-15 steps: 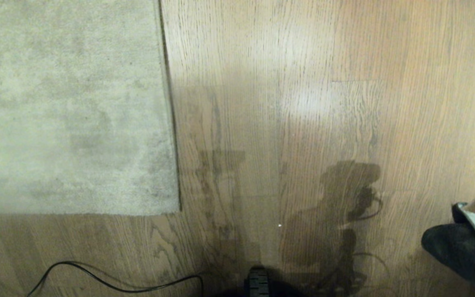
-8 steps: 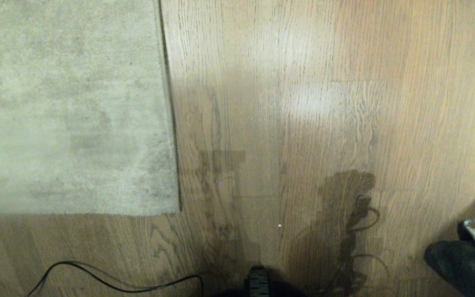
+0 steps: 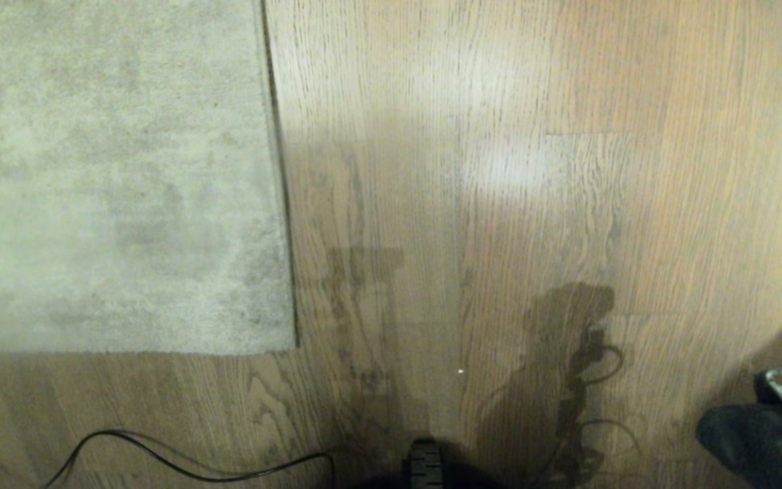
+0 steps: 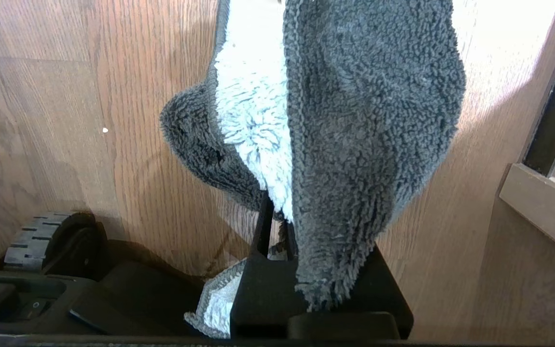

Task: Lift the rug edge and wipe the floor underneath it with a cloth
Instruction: Pick up the rag, then lift up the carpet

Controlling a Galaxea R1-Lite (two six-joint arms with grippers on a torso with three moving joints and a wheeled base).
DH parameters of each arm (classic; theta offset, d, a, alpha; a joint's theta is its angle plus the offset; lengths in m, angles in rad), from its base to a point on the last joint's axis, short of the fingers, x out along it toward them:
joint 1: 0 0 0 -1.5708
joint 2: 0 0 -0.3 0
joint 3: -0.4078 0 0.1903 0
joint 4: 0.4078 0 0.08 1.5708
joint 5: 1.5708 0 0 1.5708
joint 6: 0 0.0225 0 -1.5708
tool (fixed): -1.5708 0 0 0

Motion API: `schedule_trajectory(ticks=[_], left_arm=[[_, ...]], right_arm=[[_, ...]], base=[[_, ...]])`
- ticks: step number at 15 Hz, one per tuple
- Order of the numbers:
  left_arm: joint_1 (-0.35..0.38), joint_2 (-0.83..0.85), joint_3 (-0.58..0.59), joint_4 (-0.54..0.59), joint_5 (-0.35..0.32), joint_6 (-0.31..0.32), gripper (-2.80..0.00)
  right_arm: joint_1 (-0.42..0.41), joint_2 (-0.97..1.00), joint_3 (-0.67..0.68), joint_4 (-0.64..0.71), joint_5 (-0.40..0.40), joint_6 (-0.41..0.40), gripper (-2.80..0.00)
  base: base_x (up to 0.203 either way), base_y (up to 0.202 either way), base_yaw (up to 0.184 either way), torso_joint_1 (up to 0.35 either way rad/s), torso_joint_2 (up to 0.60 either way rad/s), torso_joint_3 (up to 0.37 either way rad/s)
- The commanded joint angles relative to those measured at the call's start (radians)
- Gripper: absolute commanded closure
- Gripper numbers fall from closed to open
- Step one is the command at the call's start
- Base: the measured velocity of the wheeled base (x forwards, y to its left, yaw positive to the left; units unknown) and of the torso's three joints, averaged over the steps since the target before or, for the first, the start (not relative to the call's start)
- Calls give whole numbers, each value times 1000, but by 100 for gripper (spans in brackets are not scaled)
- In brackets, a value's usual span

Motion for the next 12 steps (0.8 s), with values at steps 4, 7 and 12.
schedule_trajectory(ticks=[4,7,12], left_arm=[[0,2,0,0,0,-1,0],[0,2,0,0,0,-1,0],[0,2,0,0,0,-1,0]], right_arm=[[0,1,0,-1,1,1,0],[0,1,0,-1,1,1,0],[1,1,0,-1,1,1,0]], base=[[0,0,0,0,0,0],[0,0,0,0,0,0],[0,0,0,0,0,0]])
